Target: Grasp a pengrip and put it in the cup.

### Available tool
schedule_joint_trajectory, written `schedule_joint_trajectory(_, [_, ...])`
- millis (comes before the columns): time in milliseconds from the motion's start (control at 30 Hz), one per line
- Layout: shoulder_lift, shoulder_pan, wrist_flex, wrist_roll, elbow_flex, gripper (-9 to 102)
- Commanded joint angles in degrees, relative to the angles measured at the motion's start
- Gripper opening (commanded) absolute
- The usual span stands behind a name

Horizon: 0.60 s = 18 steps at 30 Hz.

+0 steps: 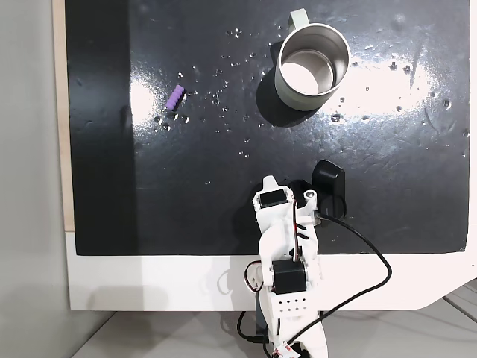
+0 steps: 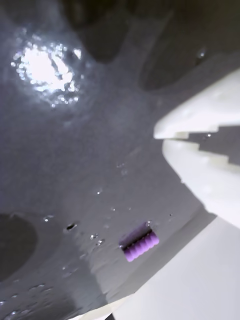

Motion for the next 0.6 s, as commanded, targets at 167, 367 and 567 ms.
schedule_joint_trajectory(167, [-17.67, -5.89, -0.62, -0.97, -22.41, 0])
schedule_joint_trajectory(367, [-24.87, -10.99, -1.85, -2.29, -31.82, 0])
schedule_joint_trajectory(567, [-44.03, -18.9, 4.31, 2.02, -50.01, 0])
